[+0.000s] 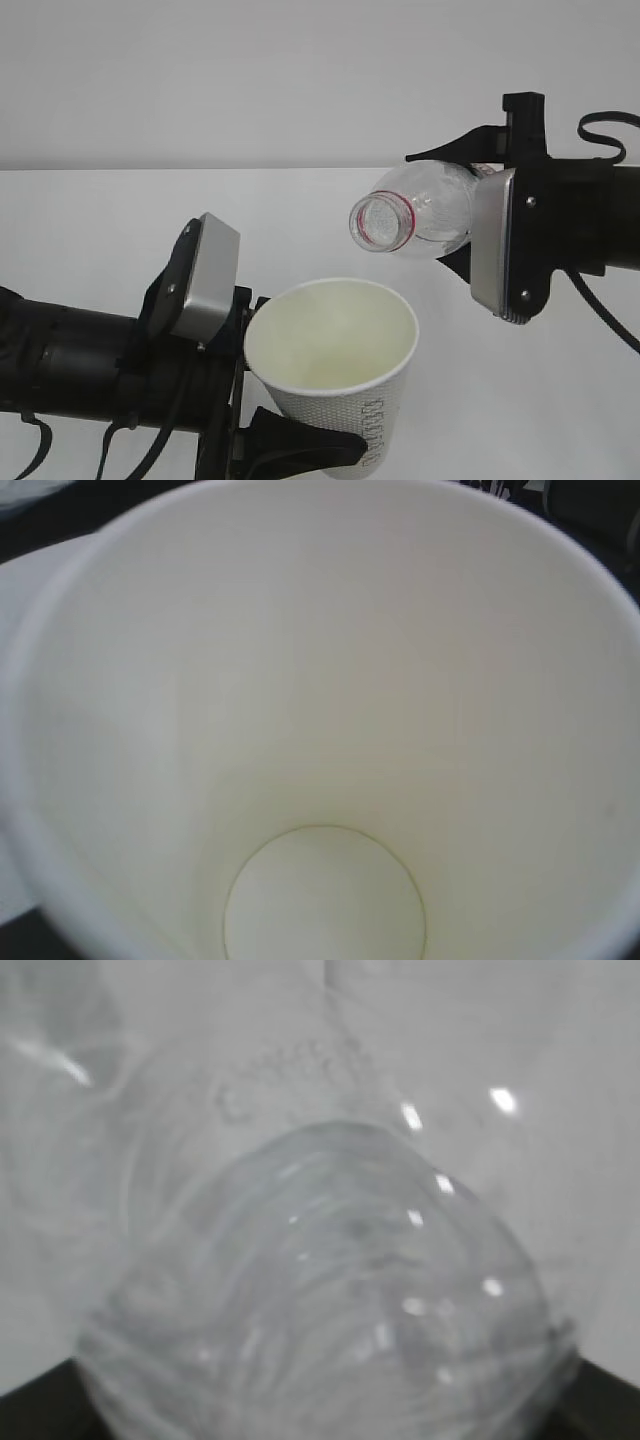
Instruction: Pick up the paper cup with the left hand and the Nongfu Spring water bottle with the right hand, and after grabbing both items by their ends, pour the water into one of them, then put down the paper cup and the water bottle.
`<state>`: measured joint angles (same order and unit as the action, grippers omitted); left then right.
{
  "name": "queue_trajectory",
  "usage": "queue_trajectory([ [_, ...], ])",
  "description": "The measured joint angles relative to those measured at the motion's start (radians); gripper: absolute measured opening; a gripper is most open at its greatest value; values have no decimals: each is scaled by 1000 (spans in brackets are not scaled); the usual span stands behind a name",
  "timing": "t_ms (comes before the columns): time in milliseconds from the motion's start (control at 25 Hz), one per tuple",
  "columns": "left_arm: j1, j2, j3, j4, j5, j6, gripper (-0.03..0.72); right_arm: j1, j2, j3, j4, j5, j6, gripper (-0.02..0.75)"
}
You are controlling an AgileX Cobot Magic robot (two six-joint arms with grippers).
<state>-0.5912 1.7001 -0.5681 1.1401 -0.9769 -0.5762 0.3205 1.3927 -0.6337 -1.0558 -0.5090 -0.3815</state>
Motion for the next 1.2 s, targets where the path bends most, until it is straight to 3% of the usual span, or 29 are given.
queue_trajectory([
  [680,0,0,0,0,1,0,528,0,0,0,48,-4,-130,521],
  [1200,0,0,0,1,4,0,528,0,0,0,183,-55,-291,521],
])
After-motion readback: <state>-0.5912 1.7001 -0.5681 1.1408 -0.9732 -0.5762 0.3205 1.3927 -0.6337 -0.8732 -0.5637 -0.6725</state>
